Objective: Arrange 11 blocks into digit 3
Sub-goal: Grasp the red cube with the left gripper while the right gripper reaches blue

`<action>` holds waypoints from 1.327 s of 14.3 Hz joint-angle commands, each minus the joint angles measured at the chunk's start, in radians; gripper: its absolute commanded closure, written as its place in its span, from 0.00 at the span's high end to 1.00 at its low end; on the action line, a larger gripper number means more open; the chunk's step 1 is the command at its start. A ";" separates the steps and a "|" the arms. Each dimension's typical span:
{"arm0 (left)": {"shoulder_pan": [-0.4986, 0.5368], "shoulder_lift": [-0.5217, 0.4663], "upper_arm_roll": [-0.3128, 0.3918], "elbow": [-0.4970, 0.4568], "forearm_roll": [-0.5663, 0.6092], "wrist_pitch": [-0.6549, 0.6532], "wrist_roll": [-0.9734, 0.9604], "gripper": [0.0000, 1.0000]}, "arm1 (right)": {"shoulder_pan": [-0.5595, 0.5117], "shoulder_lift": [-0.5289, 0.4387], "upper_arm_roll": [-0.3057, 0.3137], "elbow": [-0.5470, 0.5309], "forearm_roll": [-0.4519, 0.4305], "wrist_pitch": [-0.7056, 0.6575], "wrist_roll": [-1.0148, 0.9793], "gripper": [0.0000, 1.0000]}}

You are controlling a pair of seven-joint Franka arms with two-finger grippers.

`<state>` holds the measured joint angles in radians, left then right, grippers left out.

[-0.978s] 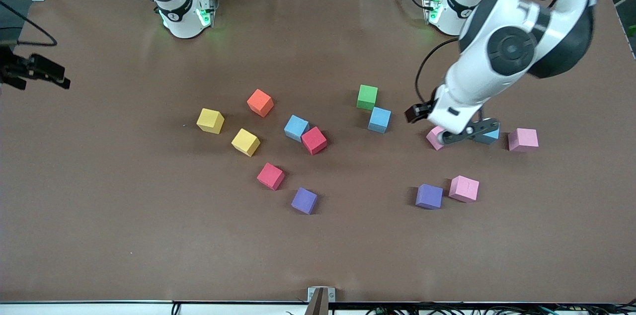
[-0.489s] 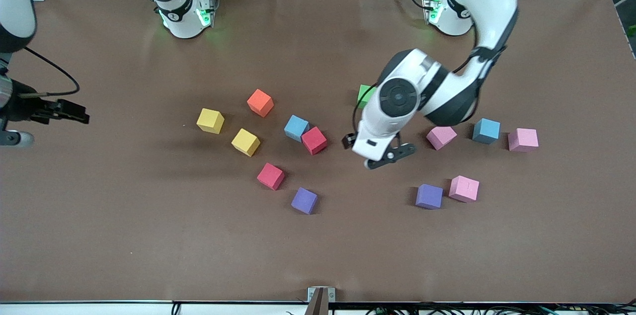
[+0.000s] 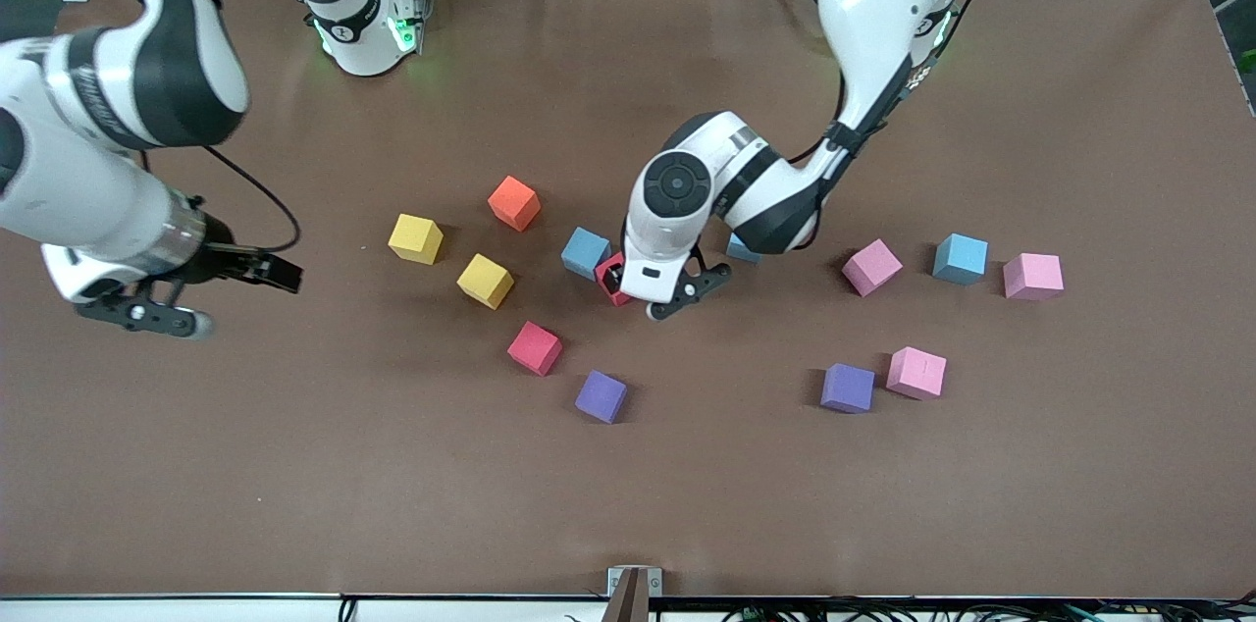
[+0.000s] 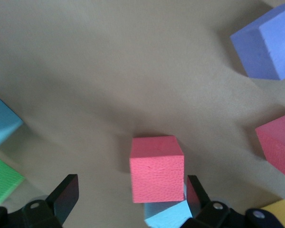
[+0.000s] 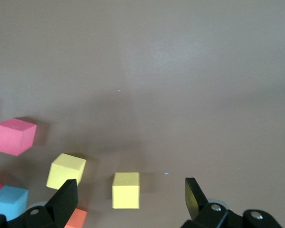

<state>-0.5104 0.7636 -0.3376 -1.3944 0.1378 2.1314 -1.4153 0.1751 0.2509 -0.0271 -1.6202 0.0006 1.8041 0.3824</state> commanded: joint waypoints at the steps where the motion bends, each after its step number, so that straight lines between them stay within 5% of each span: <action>1: -0.060 0.043 0.041 0.026 0.028 0.050 -0.099 1.00 | 0.001 0.014 -0.007 -0.021 0.002 0.038 0.055 1.00; 10: -0.079 0.109 0.054 0.029 0.026 0.127 -0.100 0.97 | 0.063 0.033 -0.007 -0.079 0.002 0.127 0.185 1.00; 13: -0.079 0.109 0.054 0.026 0.026 0.143 -0.096 0.74 | 0.109 0.033 -0.007 -0.135 0.002 0.207 0.259 1.00; 15: -0.065 0.097 0.054 0.018 0.032 0.142 -0.065 0.39 | 0.132 0.040 -0.007 -0.148 0.002 0.219 0.267 1.00; 16: -0.065 0.082 0.054 -0.003 0.039 0.139 -0.018 0.31 | 0.139 0.048 -0.007 -0.150 0.002 0.221 0.267 1.00; 19: -0.043 -0.056 0.051 -0.174 0.040 0.140 0.168 0.24 | 0.193 0.054 -0.007 -0.219 0.002 0.308 0.323 1.00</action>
<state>-0.5694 0.8301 -0.2893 -1.4211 0.1584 2.2699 -1.3325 0.3311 0.3105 -0.0263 -1.7798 0.0007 2.0444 0.6577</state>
